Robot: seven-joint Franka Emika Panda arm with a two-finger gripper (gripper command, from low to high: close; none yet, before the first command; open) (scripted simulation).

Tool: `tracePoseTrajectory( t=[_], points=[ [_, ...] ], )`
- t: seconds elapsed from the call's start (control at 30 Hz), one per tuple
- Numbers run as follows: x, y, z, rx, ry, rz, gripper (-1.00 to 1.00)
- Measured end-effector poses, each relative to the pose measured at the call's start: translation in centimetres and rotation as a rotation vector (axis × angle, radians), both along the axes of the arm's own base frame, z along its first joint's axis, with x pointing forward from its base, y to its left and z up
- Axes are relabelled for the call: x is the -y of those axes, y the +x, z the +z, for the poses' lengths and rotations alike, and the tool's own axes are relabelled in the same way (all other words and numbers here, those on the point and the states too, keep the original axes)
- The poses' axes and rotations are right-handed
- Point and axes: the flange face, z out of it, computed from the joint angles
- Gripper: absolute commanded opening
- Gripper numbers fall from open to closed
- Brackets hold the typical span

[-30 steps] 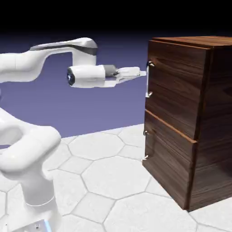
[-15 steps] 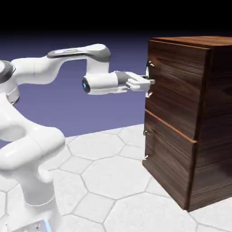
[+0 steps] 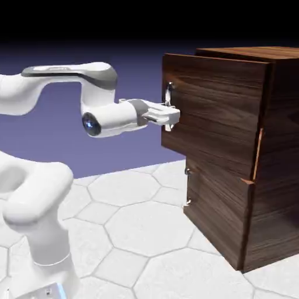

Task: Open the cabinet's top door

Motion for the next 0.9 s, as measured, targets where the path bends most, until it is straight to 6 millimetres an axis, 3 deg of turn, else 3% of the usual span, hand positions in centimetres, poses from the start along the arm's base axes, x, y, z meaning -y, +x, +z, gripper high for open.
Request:
tracePoseTrajectory(
  t=[0.37,0.9],
  points=[
    [6.1,-4.4,0.0,0.000,-0.001,0.229,-1.00],
    [15.9,-8.0,0.0,0.000,-0.001,0.544,-1.00]
  ],
)
